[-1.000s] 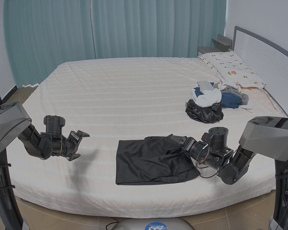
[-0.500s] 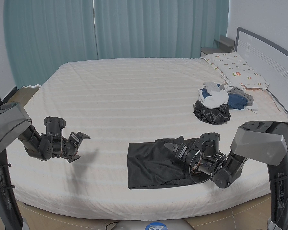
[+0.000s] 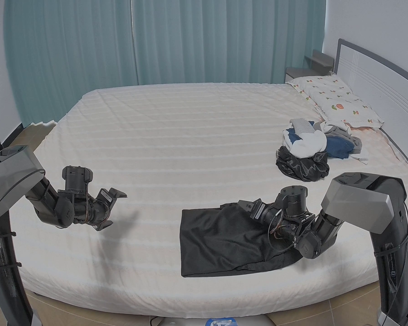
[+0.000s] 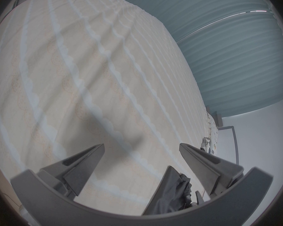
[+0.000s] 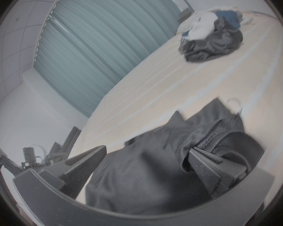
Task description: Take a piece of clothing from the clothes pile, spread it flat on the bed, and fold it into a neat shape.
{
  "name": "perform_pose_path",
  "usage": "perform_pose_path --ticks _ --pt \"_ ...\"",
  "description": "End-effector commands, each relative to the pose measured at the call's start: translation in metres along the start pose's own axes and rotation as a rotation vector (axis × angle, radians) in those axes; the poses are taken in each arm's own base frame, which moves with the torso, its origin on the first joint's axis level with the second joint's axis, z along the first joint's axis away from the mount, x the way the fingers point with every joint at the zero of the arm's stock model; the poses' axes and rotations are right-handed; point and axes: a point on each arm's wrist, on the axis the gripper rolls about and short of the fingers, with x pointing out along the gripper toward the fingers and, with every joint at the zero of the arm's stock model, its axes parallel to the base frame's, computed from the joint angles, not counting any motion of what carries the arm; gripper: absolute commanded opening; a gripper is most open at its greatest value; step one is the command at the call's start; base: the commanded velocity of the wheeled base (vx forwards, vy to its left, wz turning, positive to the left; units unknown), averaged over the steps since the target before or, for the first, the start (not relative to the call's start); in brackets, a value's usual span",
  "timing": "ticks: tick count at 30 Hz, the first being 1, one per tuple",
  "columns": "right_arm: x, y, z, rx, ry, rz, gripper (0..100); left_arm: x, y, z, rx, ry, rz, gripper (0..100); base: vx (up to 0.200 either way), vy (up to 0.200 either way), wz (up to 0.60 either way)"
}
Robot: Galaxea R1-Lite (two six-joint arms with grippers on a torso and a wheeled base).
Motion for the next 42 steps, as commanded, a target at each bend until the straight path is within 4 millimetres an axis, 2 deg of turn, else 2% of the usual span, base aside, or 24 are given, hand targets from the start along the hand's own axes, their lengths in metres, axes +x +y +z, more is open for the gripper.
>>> perform_pose_path --ticks 1,13,14,15,20,23,28,41,42 --pt "0.009 -0.021 0.009 0.001 -0.045 -0.048 100 0.001 0.000 0.000 0.000 0.000 0.000 100 0.000 0.000 0.00" --pt "0.013 -0.048 0.029 0.024 -0.113 -0.088 100 0.003 0.001 0.000 0.003 -0.008 -0.009 100 0.000 0.000 0.00" --pt "0.014 -0.053 0.039 0.030 -0.155 -0.081 100 0.003 0.001 0.000 0.003 -0.008 -0.009 100 0.000 0.000 0.00" --pt "0.014 -0.054 0.040 0.031 -0.160 -0.081 100 0.003 0.001 0.000 0.003 -0.006 -0.010 100 0.000 0.000 0.00" --pt "0.008 -0.060 0.045 0.021 -0.180 -0.088 100 0.002 0.001 0.001 0.002 -0.009 -0.009 100 0.000 0.000 0.00" --pt "0.003 -0.071 0.049 -0.027 -0.174 -0.113 100 0.003 0.001 0.000 0.003 -0.006 -0.010 100 0.000 0.000 0.00" --pt "-0.001 -0.076 0.043 -0.069 -0.120 -0.095 100 0.003 0.000 0.000 0.003 -0.007 -0.011 100 0.000 0.000 0.00" --pt "0.005 -0.067 0.033 -0.250 -0.033 -0.009 100 0.004 0.001 0.000 0.004 -0.007 -0.008 100 0.000 0.000 0.00" --pt "0.005 -0.067 0.032 -0.258 -0.026 -0.015 0 0.004 0.001 0.000 0.004 -0.006 -0.009 100 0.000 0.000 0.00"
